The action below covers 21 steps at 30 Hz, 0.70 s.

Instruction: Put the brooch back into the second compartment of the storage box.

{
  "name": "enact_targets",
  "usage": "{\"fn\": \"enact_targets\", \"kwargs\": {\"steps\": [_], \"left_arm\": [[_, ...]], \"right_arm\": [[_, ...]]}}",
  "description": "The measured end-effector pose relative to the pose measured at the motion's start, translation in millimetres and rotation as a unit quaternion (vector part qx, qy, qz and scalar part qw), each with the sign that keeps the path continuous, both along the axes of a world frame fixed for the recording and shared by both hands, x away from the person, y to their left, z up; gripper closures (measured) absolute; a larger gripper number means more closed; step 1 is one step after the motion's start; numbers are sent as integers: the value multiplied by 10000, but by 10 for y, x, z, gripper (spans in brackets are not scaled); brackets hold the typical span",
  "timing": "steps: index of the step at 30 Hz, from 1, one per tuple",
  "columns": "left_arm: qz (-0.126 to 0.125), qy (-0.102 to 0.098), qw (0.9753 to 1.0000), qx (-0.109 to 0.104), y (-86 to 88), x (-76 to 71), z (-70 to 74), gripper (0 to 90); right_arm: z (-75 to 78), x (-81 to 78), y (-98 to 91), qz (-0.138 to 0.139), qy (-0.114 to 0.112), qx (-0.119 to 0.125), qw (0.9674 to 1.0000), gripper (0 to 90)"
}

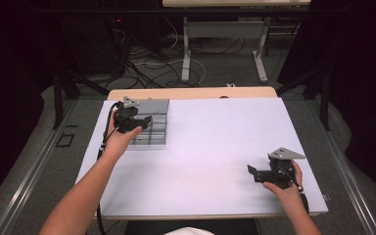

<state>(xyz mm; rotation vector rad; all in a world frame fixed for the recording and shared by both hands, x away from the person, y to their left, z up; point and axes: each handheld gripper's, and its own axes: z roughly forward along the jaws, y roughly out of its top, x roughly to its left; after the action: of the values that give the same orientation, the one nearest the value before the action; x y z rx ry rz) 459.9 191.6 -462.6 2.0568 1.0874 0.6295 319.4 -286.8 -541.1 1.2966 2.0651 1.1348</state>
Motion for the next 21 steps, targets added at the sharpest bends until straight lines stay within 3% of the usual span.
{"fn": "enact_targets", "kwargs": {"steps": [5,11,20,21], "left_arm": [[-96,92,9998,-121,-27,-81,42,266],[-266,124,9988,-380,-37,-211,44,221],[-365,285,9950,-881,0,-403,-5,151],[-353,299,9938,-1011,0,-426,-23,142]], "right_arm": [[1,0,0,-2,0,1,10000,62],[6,-2,0,-1,-15,-15,10000,62],[2,-3,6,-47,-35,13,10000,62],[3,-3,5,-43,-28,15,10000,62]]}}
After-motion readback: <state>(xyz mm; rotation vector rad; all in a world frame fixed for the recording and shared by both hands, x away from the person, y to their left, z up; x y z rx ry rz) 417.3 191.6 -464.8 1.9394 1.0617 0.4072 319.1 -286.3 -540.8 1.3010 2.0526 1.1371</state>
